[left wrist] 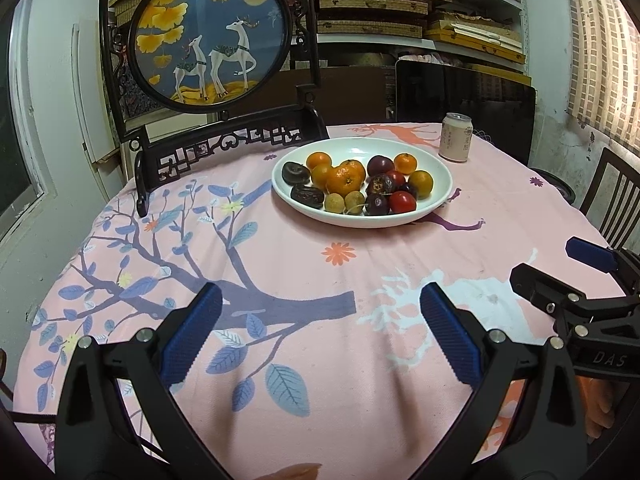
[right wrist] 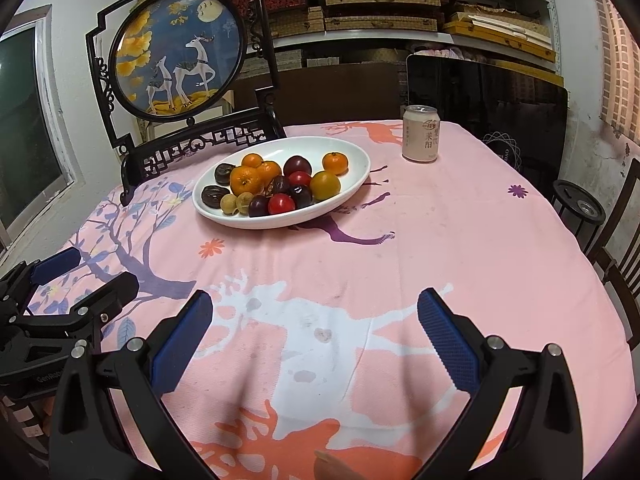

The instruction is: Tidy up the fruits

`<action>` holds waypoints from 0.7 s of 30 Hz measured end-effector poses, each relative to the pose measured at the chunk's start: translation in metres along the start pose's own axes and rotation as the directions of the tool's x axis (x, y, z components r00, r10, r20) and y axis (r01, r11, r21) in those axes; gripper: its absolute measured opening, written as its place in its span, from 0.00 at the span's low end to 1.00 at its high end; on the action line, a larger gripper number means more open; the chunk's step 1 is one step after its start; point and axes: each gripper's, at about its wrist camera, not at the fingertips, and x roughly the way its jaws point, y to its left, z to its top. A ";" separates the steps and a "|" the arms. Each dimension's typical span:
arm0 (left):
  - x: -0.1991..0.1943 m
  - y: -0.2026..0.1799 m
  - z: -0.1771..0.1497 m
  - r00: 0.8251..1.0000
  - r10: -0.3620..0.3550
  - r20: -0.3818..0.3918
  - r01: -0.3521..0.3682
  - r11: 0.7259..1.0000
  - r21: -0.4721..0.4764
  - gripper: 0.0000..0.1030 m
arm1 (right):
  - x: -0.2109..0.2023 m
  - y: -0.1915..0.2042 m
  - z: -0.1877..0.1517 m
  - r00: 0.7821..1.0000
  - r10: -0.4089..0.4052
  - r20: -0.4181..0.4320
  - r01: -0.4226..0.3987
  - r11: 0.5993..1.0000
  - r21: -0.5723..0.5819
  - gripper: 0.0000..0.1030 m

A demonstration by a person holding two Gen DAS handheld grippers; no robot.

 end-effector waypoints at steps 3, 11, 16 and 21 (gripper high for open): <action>0.000 -0.001 0.000 1.000 0.003 0.001 -0.003 1.000 0.007 0.98 | -0.002 0.002 0.000 1.000 0.007 0.004 -0.007 1.000 -0.001 0.99; 0.000 -0.002 0.000 1.000 0.003 0.001 -0.003 1.000 0.009 0.98 | -0.005 0.005 0.000 1.000 0.009 0.016 -0.009 1.000 -0.009 0.99; 0.000 -0.002 -0.001 1.000 0.003 0.003 -0.003 1.000 0.007 0.98 | -0.005 0.005 0.000 1.000 0.009 0.016 -0.009 1.000 -0.009 0.99; -0.001 -0.002 -0.001 1.000 0.005 0.007 -0.005 1.000 0.007 0.98 | -0.006 0.005 -0.001 1.000 0.008 0.017 -0.008 1.000 -0.011 0.99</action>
